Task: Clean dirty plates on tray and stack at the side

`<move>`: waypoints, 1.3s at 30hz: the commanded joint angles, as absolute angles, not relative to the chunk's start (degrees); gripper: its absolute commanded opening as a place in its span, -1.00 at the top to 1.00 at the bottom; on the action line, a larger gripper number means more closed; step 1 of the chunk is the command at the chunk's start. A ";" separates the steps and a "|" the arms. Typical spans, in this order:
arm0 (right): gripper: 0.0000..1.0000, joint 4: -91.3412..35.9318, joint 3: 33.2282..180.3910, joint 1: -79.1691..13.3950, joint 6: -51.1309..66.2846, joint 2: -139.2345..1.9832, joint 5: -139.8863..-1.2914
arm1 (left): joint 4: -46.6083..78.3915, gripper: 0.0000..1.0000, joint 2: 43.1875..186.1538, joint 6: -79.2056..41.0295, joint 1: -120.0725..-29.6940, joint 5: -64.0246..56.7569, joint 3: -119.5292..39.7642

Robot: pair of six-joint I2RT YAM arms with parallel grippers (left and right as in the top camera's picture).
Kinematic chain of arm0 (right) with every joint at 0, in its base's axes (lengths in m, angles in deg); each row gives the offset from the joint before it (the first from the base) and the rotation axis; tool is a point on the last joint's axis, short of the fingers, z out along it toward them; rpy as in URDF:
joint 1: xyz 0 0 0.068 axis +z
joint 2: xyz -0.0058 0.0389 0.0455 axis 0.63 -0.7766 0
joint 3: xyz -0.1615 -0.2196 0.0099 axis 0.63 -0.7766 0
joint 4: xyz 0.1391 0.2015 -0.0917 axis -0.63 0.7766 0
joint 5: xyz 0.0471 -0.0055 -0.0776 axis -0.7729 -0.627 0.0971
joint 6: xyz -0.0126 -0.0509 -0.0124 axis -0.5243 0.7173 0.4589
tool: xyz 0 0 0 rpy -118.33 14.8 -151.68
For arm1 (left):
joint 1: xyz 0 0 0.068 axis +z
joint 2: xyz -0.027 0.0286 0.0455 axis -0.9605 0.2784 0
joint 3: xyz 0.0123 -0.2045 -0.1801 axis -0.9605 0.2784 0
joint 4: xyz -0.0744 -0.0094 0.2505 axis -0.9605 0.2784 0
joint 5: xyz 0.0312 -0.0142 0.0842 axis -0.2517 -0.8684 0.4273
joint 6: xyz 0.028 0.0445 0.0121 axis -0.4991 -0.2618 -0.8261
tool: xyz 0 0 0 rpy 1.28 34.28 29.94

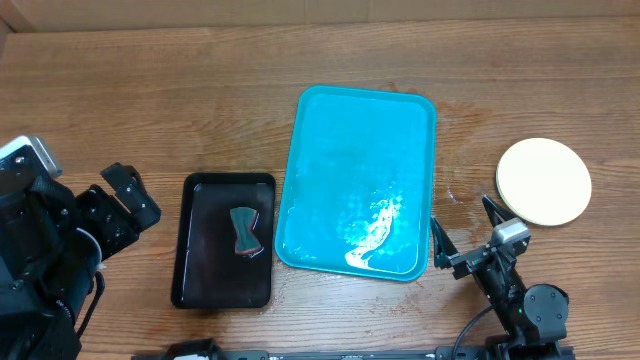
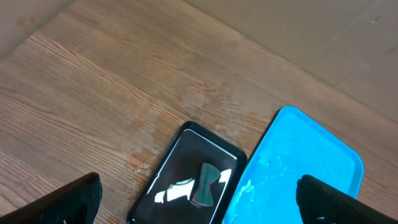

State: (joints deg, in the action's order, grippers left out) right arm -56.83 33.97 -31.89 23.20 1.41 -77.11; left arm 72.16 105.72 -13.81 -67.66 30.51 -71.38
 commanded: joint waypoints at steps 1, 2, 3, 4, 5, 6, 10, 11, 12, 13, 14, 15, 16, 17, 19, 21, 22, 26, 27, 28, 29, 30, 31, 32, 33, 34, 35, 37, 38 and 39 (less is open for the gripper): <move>-1.00 -57.20 33.40 -32.05 23.01 1.92 -77.22 | 71.88 -1.00 105.63 -14.86 -67.07 31.47 -71.64; -1.00 -57.20 33.40 -32.05 23.01 1.92 -77.22 | 71.88 -1.00 105.63 -14.86 -67.07 31.47 -71.64; -1.00 -57.20 33.40 -32.05 23.01 1.92 -77.22 | 71.88 -1.00 105.63 -14.86 -67.07 31.47 -71.64; -1.00 -57.20 33.40 -32.05 23.01 1.92 -77.22 | 71.88 -0.99 105.63 -14.86 -67.07 31.47 -71.64; -1.00 -57.20 33.40 -32.05 23.01 1.92 -77.22 | 71.88 -1.00 105.63 -14.86 -67.07 31.47 -71.64; -1.00 -57.20 33.40 -32.05 23.01 1.92 -77.22 | 71.88 -1.00 105.63 -14.86 -67.07 31.47 -71.64; -1.00 -57.20 33.40 -32.05 23.01 1.92 -77.22 | 71.88 -0.99 105.63 -14.86 -67.33 31.47 -71.64; -1.00 -57.20 33.40 -32.05 23.01 1.92 -77.22 | 71.88 -1.00 105.63 -14.86 -67.73 31.49 -71.64; -1.00 -57.20 33.40 -32.05 23.01 1.92 -77.22 | 71.90 -0.99 105.52 -14.86 -67.97 31.47 -71.62; -1.00 -57.20 33.40 -32.05 23.01 1.92 -77.22 | 71.86 -1.00 105.52 -14.86 -68.21 31.47 -71.60; -1.00 -57.20 33.40 -32.05 23.01 1.92 -77.22 | 72.01 -0.99 105.50 -14.86 -68.38 31.47 -71.60; -1.00 -57.20 33.40 -32.05 23.01 1.92 -77.22 | 72.21 -0.99 105.26 -14.86 -68.58 31.47 -71.60; -1.00 -57.20 33.40 -32.05 23.01 1.92 -77.22 | 71.92 -0.99 104.89 -14.90 -68.86 32.21 -71.53; -1.00 -57.20 33.40 -32.05 23.01 1.92 -77.22 | 70.98 -0.99 104.32 -14.57 -69.12 33.30 -71.27; -1.00 -57.20 33.40 -32.05 23.01 1.92 -77.22 | 66.65 -1.00 102.57 -13.50 -69.76 32.98 -69.04; -1.00 -57.20 33.40 -32.05 23.01 1.92 -77.22 | 60.91 -1.00 99.91 -13.57 -70.28 31.86 -64.19; -1.00 -57.20 33.40 -32.05 23.01 1.92 -77.22 | 58.04 -0.99 98.40 -13.57 -70.46 31.32 -61.30; -1.00 -57.20 33.40 -32.05 23.01 1.92 -77.20 | 42.79 -1.00 90.07 -16.32 -70.61 26.90 -44.43; -1.00 -57.20 33.40 -32.05 23.01 1.92 -77.20 | 38.26 -1.00 87.75 -17.90 -70.61 24.89 -39.60; -1.00 -57.20 33.40 -32.05 23.01 1.92 -77.22 | 33.58 -0.99 85.39 -19.40 -70.63 22.92 -34.70; -1.00 -57.20 33.40 -32.05 23.01 1.92 -77.22 | 29.04 -1.00 83.03 -21.00 -70.76 21.06 -29.83; -1.00 -57.20 33.40 -32.05 23.01 1.92 -77.22 | 24.69 -1.00 80.74 -22.46 -71.03 19.53 -25.09; -1.00 -57.20 33.40 -32.05 23.01 1.92 -77.22 | 19.64 -0.99 77.87 -23.91 -71.46 18.03 -19.45; -1.00 -57.20 33.40 -32.05 23.01 1.92 -77.22 | 16.51 -0.99 75.89 -24.65 -71.79 17.31 -15.69; -1.00 -57.20 33.40 -32.05 23.01 1.92 -77.22 | 13.08 -0.99 73.42 -25.18 -72.12 16.58 -11.23; -1.00 -57.20 33.40 -32.05 23.01 1.92 -77.22 | 10.11 -0.99 70.92 -25.13 -72.40 16.41 -6.97; -1.00 -57.20 33.40 -32.05 23.01 1.92 -77.22 | 7.62 -0.99 68.45 -25.09 -72.62 16.37 -3.03; -1.00 -57.20 33.40 -32.05 23.01 1.92 -77.22 | 2.83 -1.00 63.38 -25.09 -72.84 15.03 4.57; -1.00 -57.20 33.40 -32.05 23.01 1.92 -77.22 | 0.36 -0.99 60.91 -25.09 -72.86 14.35 8.01; -1.00 -57.20 33.40 -32.05 23.01 1.92 -77.22 | -2.02 -1.00 58.53 -25.09 -72.93 13.79 11.13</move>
